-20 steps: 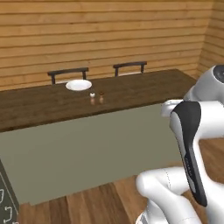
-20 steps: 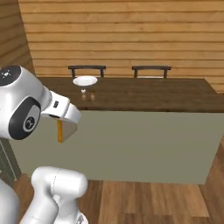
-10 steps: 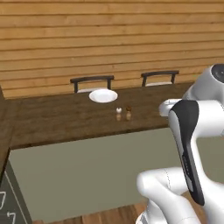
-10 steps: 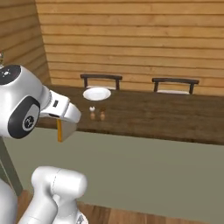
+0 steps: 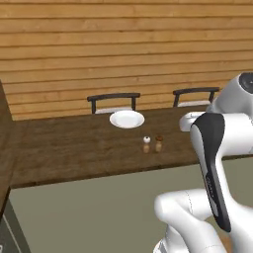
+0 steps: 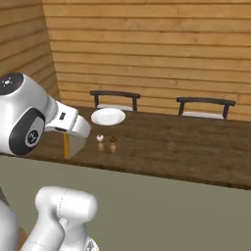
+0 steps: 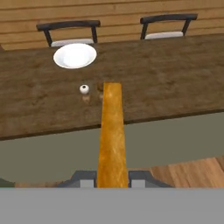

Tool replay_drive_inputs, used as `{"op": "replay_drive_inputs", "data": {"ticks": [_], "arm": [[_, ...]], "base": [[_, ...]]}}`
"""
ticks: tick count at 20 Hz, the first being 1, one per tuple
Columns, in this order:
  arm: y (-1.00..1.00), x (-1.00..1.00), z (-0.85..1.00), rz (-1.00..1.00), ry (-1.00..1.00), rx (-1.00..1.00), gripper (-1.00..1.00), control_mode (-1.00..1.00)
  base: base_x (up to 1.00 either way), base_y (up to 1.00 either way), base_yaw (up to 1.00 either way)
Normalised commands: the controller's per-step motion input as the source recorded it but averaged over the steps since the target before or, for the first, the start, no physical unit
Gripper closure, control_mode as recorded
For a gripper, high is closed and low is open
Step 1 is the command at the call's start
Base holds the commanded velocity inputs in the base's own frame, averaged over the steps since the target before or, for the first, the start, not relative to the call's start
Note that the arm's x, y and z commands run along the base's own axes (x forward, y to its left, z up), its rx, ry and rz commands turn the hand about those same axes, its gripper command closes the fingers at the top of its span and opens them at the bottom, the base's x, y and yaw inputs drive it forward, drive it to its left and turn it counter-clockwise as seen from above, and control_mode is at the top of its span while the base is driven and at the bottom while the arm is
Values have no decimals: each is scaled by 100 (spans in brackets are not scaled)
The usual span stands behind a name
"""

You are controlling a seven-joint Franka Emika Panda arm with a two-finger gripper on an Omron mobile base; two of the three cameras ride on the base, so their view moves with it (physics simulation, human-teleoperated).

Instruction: Start the toaster. Once the lever pops up, take the bread to the plate on the dining counter.

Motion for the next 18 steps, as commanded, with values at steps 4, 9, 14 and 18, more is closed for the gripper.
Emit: {"op": "replay_drive_inputs", "data": {"ticks": [4, 9, 14, 18], "arm": [[0, 0, 0, 0, 0, 0, 100, 100], [0, 0, 0, 0, 0, 0, 100, 100], [0, 0, 0, 0, 0, 0, 100, 100], [0, 0, 0, 0, 0, 0, 100, 100]], "base": [[52, 9, 0], [57, 28, -2], [30, 45, 0], [21, 54, 0]]}}
